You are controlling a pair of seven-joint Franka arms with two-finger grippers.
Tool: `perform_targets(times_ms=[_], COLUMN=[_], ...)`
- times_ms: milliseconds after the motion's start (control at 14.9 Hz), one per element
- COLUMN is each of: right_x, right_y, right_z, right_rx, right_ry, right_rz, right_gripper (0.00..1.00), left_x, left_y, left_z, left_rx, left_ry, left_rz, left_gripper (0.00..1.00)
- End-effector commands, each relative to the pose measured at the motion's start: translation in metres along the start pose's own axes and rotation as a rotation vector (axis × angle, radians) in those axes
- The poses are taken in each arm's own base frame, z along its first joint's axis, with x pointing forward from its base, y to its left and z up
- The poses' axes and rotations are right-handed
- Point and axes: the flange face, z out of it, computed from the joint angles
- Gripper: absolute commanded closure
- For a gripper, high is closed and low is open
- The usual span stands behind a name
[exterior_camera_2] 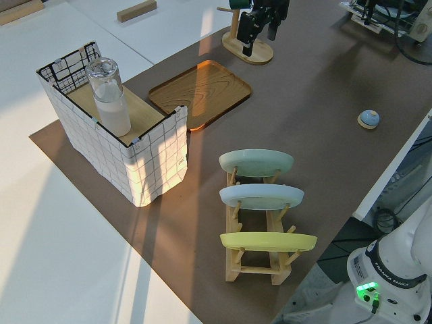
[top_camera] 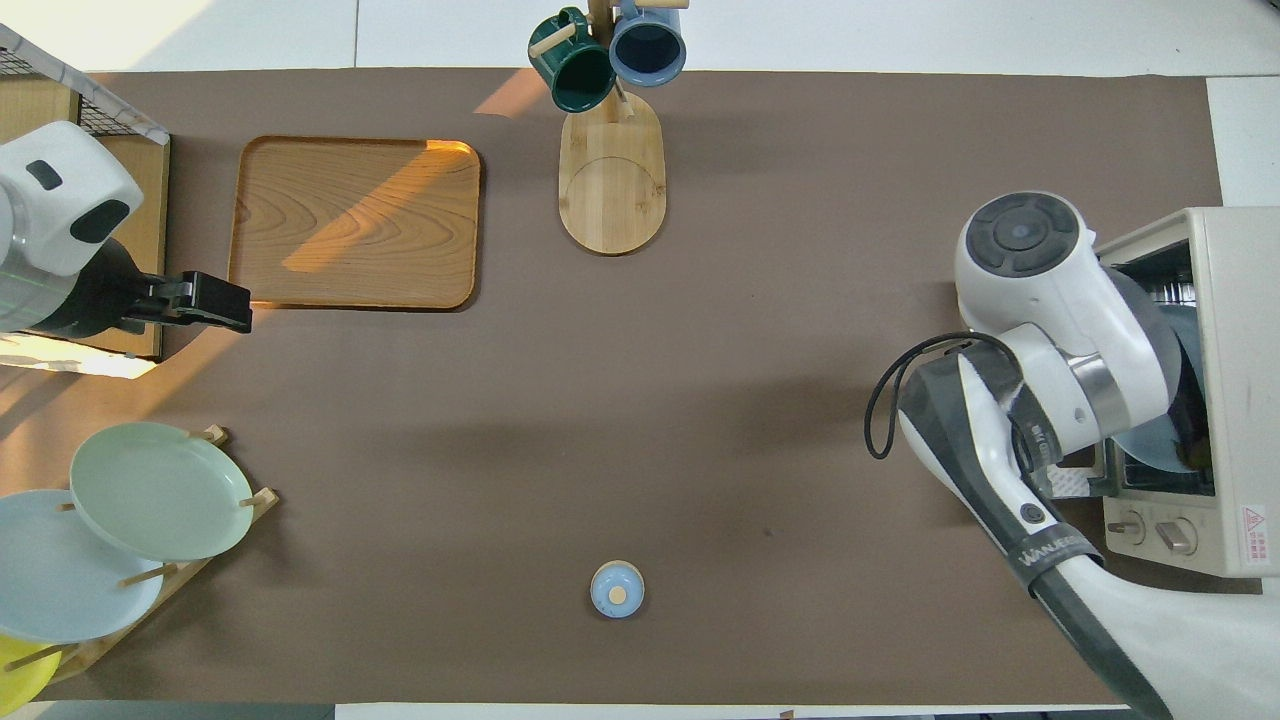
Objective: Put eggplant into oven
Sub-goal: 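Push the oven door shut with the right gripper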
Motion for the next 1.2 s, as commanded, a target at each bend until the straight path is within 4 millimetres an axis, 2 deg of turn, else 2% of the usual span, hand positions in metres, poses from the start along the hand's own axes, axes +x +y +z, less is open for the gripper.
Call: perform_targets(times_ms=[0,67,335,468,803,870,937,1004,1071,1138], right_x=[-0.013,-0.02,-0.036,-0.041,-0.062,-0.066,-0.068,-0.067,-0.066,-0.065], right_y=[0.065,0.079,0.104,0.108,0.143,0.149,0.155,0.164,0.172,0.175], right_z=[-0.001,-0.003,-0.004,-0.004,-0.005,-0.012,-0.026,-0.057,-0.084,-0.1], right_rx=[-0.033,-0.016,0.032,0.037,0.092,0.122,0.208,0.312,0.341,0.349], right_ry=[-0.003,-0.007,-0.02,-0.033,-0.026,-0.012,0.013,0.065,0.094,0.103], right_rz=[-0.007,-0.004,0.017,0.012,0.014,0.032,0.073,0.122,0.133,0.131], right_gripper=[1.0,1.0,1.0,1.0,1.0,1.0,1.0,0.93,0.88,0.81], left_x=[-0.007,-0.007,-0.007,-0.007,-0.007,-0.007,-0.007,-0.007,-0.007,-0.007], left_y=[-0.002,-0.002,-0.002,-0.002,-0.002,-0.002,-0.002,-0.002,-0.002,-0.002], left_z=[-0.002,-0.001,-0.002,-0.002,-0.002,-0.002,-0.001,-0.001,-0.002,-0.001], left_rx=[-0.011,-0.011,-0.011,-0.011,-0.011,-0.011,-0.011,-0.011,-0.011,-0.011], left_ry=[0.014,0.014,0.016,0.016,0.016,0.016,0.014,0.014,0.016,0.014], left_rz=[-0.002,-0.002,-0.002,-0.002,-0.002,-0.002,-0.002,-0.002,-0.002,-0.002], left_gripper=[0.0,0.0,0.0,0.0,0.0,0.0,0.0,0.0,0.0,0.0])
